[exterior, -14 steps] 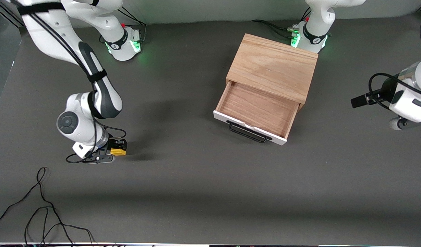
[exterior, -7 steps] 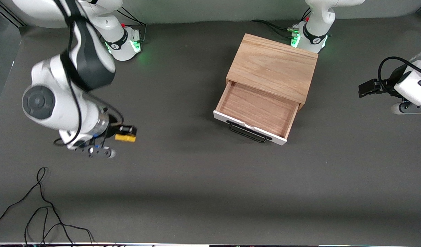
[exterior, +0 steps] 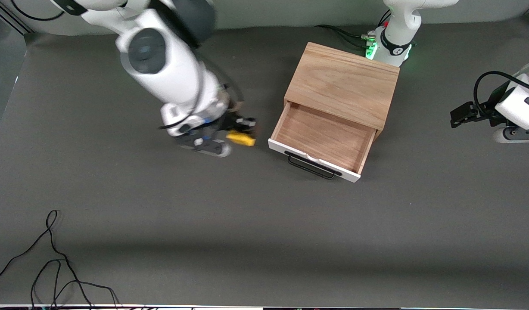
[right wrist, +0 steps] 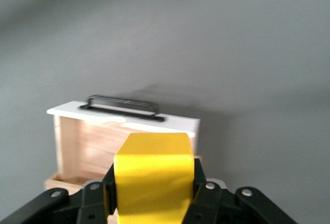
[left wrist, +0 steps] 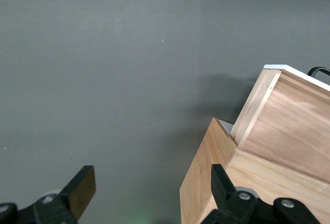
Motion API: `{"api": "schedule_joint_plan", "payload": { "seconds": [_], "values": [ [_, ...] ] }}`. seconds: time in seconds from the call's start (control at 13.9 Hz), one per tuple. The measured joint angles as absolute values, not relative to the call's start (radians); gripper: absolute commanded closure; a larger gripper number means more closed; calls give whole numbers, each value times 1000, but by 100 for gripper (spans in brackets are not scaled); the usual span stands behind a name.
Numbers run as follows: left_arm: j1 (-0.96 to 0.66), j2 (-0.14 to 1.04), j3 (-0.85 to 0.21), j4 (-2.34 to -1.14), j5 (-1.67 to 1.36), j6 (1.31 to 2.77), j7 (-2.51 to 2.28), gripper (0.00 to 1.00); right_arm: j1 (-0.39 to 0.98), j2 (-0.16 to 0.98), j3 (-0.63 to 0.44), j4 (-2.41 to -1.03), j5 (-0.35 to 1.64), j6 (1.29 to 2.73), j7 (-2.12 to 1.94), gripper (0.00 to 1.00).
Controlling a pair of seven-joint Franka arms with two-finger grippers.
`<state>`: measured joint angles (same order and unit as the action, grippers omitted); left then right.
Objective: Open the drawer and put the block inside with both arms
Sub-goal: 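Carry the yellow cube with the right gripper over the open drawer, then lower the cube into the drawer and open the right gripper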
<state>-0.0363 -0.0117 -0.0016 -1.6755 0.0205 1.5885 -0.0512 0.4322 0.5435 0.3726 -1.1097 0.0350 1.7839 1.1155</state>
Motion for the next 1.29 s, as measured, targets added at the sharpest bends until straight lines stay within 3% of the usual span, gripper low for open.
{"api": "schedule_joint_plan", "payload": {
  "seconds": [0.29,0.57,0.86,0.93,1.08,1.15,1.29],
  "values": [
    [-33,-12,-4,-1673,20,1603,-44,0,595,694,371,-1107,-94,1950,1304,100],
    [-21,-9,-9,-1658,20,1604,-41,0,655,809,370,-1097,-135,2021,1435,100],
    [2,1,-37,-1650,20,1604,-39,0,686,869,370,-1096,-147,2029,1527,88],
    [5,3,-44,-1650,20,1604,-39,0,693,882,370,-1096,-159,2038,1549,82],
    [6,4,-48,-1650,20,1604,-39,0,706,895,370,-1095,-169,2043,1583,56],
    [6,4,-48,-1650,20,1604,-38,0,712,897,370,-1095,-171,2043,1595,52],
    [7,4,-48,-1650,20,1604,-33,0,724,896,370,-1094,-188,2043,1607,0]
  ]
}}
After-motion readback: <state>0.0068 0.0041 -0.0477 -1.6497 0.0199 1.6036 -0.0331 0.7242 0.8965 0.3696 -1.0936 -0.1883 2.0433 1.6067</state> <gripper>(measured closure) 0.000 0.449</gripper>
